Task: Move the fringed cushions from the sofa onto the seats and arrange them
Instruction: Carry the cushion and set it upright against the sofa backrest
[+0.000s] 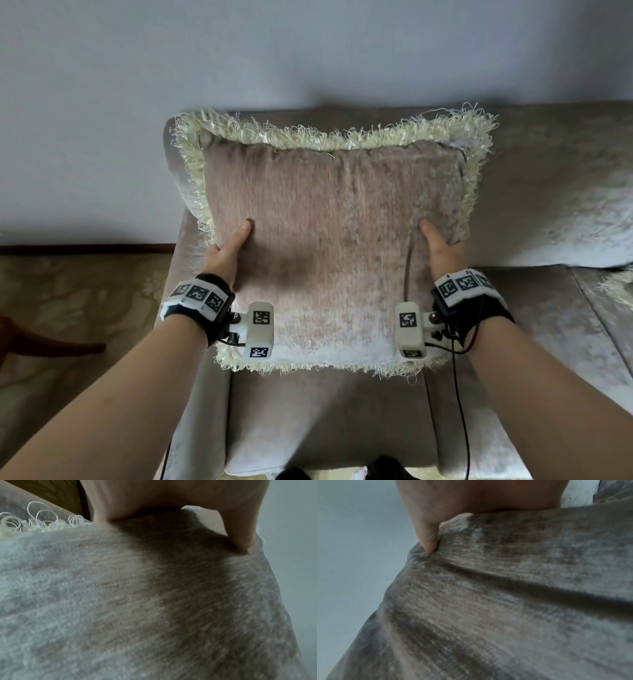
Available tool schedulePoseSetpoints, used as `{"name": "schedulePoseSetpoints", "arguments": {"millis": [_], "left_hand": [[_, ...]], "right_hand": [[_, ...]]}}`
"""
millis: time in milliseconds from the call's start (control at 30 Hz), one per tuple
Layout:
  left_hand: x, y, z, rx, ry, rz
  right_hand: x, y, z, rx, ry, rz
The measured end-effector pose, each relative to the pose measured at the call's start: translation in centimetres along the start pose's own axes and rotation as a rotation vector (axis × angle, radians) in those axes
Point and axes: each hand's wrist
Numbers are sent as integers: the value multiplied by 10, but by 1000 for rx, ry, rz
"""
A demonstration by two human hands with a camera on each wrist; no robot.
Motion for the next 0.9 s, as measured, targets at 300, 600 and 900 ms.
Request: {"name": "schedulePoseSetpoints", "arguments": {"millis": [300, 600, 900], "left_hand": [[-115, 7, 40, -56, 121, -20], [-147, -4, 45, -53, 157, -20], [-197, -2, 68, -76, 262, -42]], "right_hand": [[-66, -45, -30, 11, -83, 27], [-108, -94, -57, 27, -186, 38], [-137, -124, -77, 43, -142, -39]]}}
Point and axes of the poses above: each hand's wrist, its own x-axis away from the middle knuckle, its own y-axis out of the back of the hand, z = x × y, and after that the axes turned 5 degrees about -x, right-handed
